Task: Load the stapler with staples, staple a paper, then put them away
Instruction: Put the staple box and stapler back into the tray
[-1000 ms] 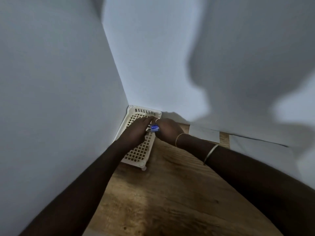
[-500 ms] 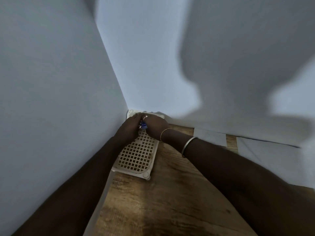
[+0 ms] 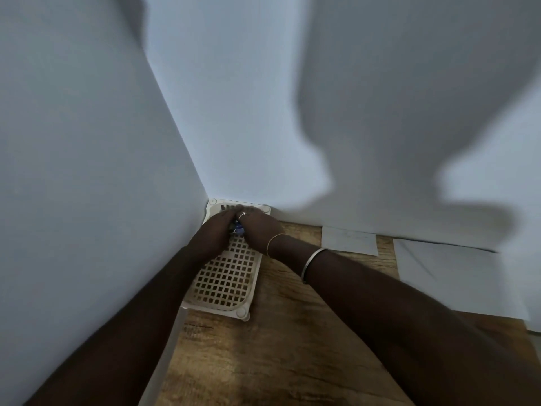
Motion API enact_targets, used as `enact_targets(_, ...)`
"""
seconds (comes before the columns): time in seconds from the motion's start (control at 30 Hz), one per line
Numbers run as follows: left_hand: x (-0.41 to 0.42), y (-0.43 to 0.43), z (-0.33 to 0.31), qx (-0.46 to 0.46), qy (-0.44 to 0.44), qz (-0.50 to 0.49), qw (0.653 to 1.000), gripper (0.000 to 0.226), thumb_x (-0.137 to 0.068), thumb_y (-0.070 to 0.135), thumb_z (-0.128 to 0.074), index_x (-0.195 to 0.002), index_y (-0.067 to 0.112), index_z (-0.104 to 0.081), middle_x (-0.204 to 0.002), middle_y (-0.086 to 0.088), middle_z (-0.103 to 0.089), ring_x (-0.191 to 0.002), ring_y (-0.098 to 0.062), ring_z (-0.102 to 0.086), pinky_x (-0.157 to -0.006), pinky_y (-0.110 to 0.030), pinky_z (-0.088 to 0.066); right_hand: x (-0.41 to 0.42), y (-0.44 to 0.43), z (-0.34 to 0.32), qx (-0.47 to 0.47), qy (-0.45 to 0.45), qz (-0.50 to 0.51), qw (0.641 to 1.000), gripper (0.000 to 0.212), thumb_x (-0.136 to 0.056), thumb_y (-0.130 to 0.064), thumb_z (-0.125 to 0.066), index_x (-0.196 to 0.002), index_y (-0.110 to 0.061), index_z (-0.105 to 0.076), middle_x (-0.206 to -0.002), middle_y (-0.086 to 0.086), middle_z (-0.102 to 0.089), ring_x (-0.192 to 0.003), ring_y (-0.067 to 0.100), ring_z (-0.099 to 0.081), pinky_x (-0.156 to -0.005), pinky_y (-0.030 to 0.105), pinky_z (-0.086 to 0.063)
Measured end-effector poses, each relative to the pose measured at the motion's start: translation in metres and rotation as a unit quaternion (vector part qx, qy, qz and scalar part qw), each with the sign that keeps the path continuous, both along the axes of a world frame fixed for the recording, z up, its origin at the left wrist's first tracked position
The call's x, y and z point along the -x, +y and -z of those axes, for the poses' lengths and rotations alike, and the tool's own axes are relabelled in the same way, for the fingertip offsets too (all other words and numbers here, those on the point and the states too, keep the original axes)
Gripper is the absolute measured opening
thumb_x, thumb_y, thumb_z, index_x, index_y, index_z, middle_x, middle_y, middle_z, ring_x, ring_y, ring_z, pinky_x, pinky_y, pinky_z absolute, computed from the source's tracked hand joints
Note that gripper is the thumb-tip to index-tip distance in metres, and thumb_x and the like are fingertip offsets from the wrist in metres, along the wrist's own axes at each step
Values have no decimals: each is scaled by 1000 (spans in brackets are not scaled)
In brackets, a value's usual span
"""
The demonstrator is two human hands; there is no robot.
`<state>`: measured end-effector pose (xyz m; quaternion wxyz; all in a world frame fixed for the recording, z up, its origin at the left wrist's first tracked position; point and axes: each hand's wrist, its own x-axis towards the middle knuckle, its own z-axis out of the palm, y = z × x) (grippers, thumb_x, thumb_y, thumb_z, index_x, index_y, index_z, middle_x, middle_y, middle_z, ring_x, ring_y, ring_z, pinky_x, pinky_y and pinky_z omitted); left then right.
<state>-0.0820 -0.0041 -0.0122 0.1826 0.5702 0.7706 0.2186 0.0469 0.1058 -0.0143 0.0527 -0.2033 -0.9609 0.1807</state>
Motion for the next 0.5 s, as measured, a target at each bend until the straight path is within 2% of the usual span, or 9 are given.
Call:
enact_targets(0.1, -2, -3, -4, -11, 11, 0, 1000, 77, -79, -16, -65, -150, 7, -46, -146, -12, -58, -134, -26, -56, -109, -24, -36, -5, -1, -3, 1, -2, -3, 1000, 35, -92, -9, -55, -127, -13, -57, -122, 13, -65, -118, 32, -58, -88, 44, -56)
enact_targets(0.27, -13, -15, -14, -61, 21, -7, 998, 62, -89, -6, -65, -147, 6, -50, -146, -15, -59, -135, -29, -56, -116, -39, -41, -12, -9, -11, -19, 22, -10, 1000, 37, -94, -11, -56, -131, -11, -56, -127, 16, -63, -121, 34, -56, -91, 46, -55)
enact_targets(0.33, -19, -23, -18, -72, 27, -28, 997, 57, -89, -6, -65, -144, 6, -54, -143, -15, -61, -131, -30, -58, -112, -39, -42, -15, -14, -14, -35, 42, -9, 998, 28, -94, -14, -57, -122, -10, -62, -123, 16, -63, -115, 34, -57, -85, 42, -55)
enact_targets(0.43, -28, -35, -22, -87, 37, -70, 993, 57, -81, -13, -66, -134, 8, -63, -129, -13, -69, -118, -31, -65, -100, -37, -48, -18, -26, -17, -79, 57, 17, 995, 17, -90, -12, -63, -107, -8, -67, -116, 12, -56, -104, 32, -57, -68, 36, -45)
enact_targets(0.5, -36, -43, -23, -93, 24, -95, 991, 57, -79, -15, -65, -130, 10, -66, -122, -12, -72, -111, -30, -68, -95, -36, -52, -19, -34, -17, -85, 55, 34, 994, 18, -89, -10, -64, -107, -7, -68, -116, 11, -54, -106, 32, -55, -68, 35, -44)
